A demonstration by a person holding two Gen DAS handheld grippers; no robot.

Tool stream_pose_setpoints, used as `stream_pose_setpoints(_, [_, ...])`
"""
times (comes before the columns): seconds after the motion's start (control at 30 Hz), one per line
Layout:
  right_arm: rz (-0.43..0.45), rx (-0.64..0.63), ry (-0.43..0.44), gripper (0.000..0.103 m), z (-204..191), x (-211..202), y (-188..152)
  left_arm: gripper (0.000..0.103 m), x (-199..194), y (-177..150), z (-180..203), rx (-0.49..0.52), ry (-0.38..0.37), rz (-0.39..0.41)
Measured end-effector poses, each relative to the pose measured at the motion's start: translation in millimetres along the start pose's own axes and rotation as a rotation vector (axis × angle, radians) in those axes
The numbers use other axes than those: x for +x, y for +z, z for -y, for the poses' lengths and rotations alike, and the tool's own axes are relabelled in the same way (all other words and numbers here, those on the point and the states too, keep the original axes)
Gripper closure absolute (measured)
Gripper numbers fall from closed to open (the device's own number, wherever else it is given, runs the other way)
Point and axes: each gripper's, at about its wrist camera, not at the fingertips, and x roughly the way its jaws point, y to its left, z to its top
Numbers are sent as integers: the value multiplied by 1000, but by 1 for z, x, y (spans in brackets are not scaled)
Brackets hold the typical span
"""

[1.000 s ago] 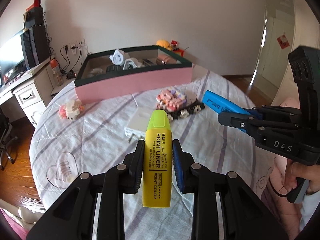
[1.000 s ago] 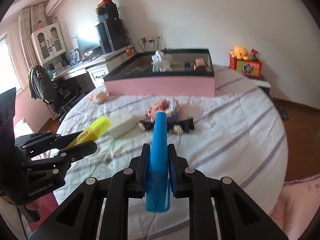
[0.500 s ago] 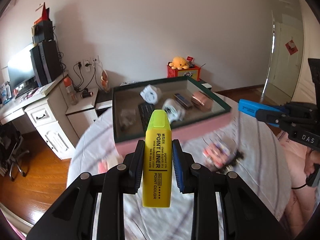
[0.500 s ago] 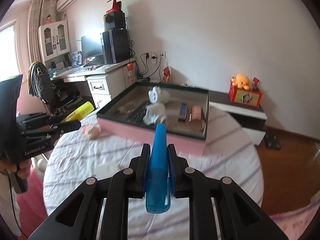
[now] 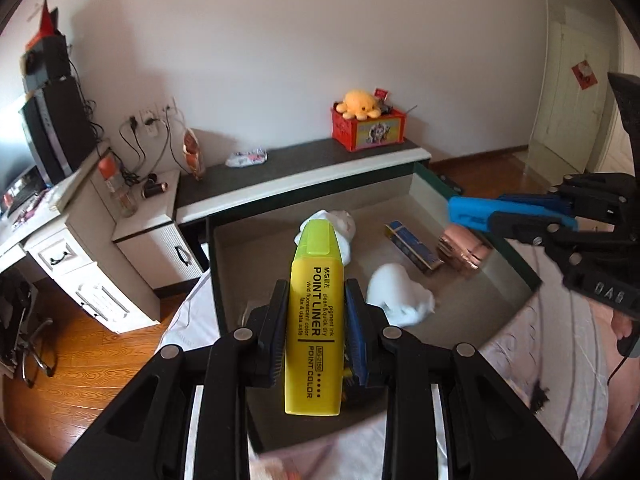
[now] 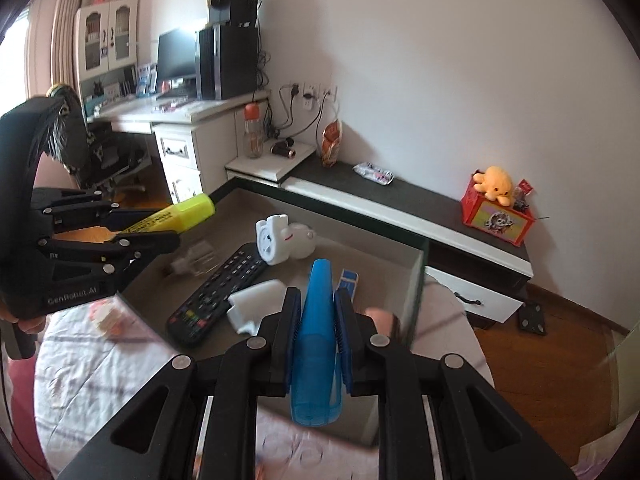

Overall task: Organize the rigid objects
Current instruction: 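Carry the highlighter into the pink box with the left tool while the right tool carries the marker, then open both tools to drop the highlighter and marker into the box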

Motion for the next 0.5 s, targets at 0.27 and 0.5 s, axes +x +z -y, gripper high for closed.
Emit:
stream_pose_setpoints(0.27, [-155, -22, 9, 85, -1, 83, 29, 76, 67, 21, -17, 28, 44, -146])
stream_pose_setpoints(0.5, [-261, -24, 14, 85, 0, 122, 28, 76, 104, 26, -26, -29, 61, -220])
